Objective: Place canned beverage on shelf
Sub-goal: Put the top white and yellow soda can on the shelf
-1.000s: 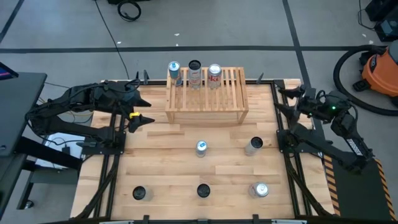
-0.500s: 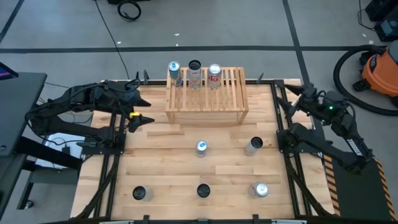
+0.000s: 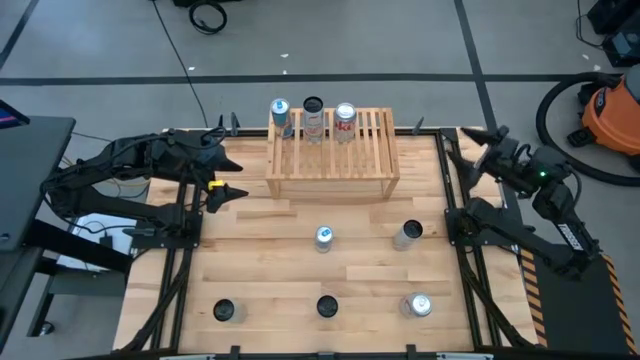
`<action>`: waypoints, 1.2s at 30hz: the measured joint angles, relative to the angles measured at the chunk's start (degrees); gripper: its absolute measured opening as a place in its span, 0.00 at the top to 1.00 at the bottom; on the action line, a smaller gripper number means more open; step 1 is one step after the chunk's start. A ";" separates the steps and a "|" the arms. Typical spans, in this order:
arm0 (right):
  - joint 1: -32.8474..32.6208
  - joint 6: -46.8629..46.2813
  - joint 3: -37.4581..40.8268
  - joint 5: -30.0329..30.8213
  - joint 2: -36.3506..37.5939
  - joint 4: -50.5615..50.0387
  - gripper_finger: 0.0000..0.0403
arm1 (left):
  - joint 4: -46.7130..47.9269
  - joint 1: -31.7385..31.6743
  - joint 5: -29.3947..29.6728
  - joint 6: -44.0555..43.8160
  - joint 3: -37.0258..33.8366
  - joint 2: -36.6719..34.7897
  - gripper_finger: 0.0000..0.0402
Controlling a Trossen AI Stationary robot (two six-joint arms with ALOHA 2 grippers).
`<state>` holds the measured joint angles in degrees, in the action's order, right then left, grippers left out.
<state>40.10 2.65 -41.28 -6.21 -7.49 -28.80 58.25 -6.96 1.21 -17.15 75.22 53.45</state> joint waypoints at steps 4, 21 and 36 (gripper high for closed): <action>0.00 -0.06 -0.09 -6.57 0.00 1.47 0.08 | 0.47 0.00 0.00 0.00 0.00 0.00 0.05; 0.00 -7.21 -3.45 -17.69 -0.07 4.68 0.08 | 0.49 0.00 0.00 1.61 0.00 0.00 0.05; 0.02 -21.56 -3.43 -36.78 -0.36 3.50 0.08 | 0.32 0.00 0.00 0.83 0.00 0.00 0.05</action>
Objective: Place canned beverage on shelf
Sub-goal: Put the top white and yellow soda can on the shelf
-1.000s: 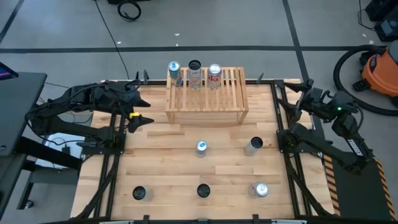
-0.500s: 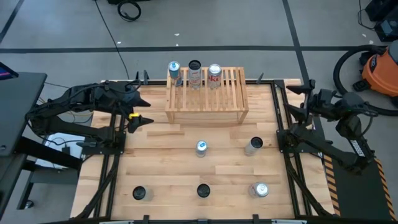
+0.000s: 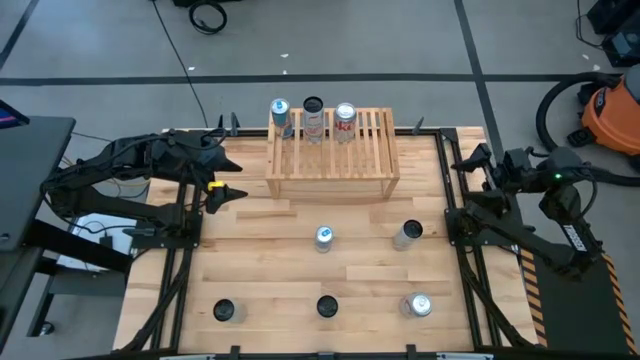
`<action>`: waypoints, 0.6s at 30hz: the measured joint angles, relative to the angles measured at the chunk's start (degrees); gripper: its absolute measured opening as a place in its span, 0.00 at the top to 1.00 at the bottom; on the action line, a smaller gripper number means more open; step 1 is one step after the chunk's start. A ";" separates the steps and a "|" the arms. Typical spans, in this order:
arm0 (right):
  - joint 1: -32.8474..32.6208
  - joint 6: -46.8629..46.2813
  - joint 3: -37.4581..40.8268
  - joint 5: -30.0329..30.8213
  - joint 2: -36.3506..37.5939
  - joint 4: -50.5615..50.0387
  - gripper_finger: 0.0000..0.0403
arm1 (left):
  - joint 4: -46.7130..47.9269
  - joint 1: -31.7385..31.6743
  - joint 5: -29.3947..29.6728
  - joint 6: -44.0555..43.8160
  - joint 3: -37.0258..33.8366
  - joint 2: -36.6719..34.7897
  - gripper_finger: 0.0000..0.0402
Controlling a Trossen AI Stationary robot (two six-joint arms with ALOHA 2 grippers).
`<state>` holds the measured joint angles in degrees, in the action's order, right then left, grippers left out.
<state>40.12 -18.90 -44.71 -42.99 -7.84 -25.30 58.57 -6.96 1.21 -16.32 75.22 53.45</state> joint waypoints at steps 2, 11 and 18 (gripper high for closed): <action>0.07 -0.03 0.00 -0.14 0.05 -0.02 0.08 | -0.04 0.00 0.01 0.00 0.00 0.00 0.05; 0.09 9.77 0.00 13.35 0.04 -0.16 0.08 | -0.08 0.02 0.00 -0.01 0.00 0.00 0.05; 0.09 15.03 0.00 22.97 -0.14 -7.20 0.08 | -0.07 0.02 0.00 0.00 0.00 0.00 0.05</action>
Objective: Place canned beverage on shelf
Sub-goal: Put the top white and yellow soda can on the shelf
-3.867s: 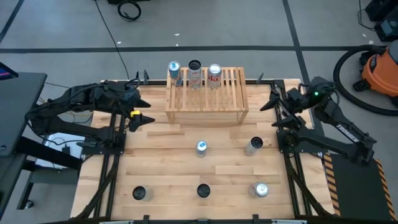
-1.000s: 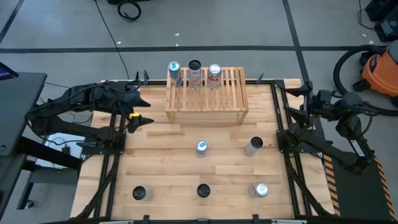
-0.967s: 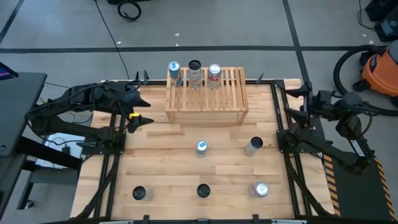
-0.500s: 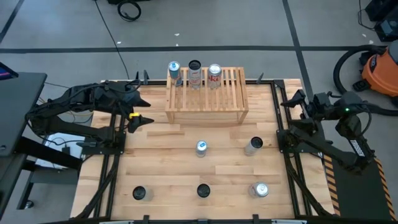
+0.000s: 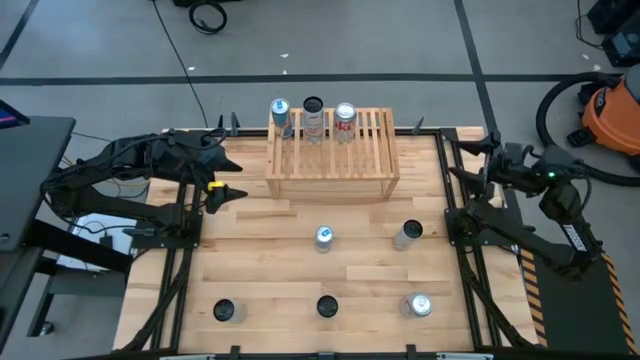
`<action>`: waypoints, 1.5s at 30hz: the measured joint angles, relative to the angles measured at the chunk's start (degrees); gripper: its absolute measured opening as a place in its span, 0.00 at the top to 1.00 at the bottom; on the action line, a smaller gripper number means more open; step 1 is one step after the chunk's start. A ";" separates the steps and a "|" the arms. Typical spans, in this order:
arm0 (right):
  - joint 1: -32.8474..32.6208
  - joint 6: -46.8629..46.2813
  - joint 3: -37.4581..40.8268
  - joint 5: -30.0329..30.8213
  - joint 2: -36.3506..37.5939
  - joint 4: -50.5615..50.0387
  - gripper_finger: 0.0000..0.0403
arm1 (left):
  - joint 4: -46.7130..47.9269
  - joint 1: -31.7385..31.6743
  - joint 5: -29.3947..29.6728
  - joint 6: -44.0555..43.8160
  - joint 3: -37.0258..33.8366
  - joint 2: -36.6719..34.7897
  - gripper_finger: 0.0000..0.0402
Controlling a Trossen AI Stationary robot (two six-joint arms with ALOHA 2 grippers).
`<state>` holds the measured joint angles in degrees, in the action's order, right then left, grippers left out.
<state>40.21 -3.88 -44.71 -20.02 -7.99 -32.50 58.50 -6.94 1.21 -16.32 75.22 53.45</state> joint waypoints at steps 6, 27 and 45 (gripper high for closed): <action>0.00 1.99 -1.66 0.95 -6.28 -3.97 0.08 | -0.01 0.00 0.01 0.30 0.02 0.00 0.05; -1.73 21.80 -24.63 -4.04 -24.48 -34.50 0.08 | -0.77 -0.02 0.02 -4.20 0.02 0.00 0.05; -30.08 27.92 -24.63 -1.13 -23.80 -40.80 0.08 | -1.04 -0.01 0.02 -5.51 0.02 0.04 0.05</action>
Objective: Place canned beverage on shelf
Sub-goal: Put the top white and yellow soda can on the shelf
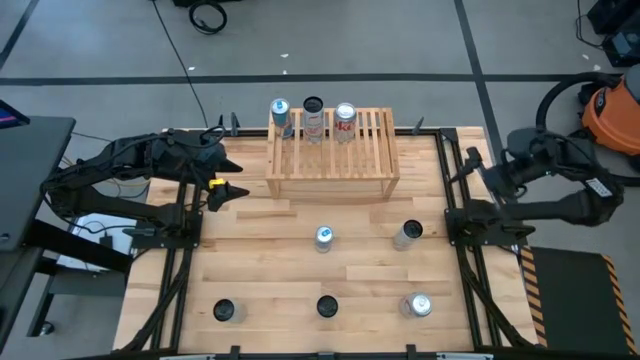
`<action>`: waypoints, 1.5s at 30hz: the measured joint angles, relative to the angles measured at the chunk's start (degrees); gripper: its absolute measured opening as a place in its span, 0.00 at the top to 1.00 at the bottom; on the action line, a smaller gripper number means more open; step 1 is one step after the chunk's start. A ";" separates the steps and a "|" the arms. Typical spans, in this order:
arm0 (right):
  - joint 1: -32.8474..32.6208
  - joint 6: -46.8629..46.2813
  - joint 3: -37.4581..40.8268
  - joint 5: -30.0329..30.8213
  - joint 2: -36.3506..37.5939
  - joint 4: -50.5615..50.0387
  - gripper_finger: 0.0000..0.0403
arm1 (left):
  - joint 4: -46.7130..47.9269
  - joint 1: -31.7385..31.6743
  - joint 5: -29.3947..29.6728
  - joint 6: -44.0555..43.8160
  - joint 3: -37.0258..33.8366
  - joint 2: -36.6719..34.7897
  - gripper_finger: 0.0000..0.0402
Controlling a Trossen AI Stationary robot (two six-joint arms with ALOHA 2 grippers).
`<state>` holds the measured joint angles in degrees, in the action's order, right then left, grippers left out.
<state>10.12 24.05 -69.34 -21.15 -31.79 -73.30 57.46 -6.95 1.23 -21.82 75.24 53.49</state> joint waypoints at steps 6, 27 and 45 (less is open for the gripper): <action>-10.33 1.08 0.00 0.59 2.14 -0.01 0.08 | -1.63 0.00 0.00 -0.07 0.00 0.01 0.05; -13.08 -22.24 8.77 4.68 -2.44 4.59 0.08 | -5.19 0.01 0.00 0.57 0.00 0.13 0.05; -14.93 -33.30 23.55 13.77 -7.92 12.82 0.08 | -4.88 -0.02 0.00 -0.52 0.00 0.13 0.05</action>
<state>-4.81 -9.26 -45.79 -7.38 -39.71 -60.48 52.58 -6.96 1.23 -22.35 75.24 53.63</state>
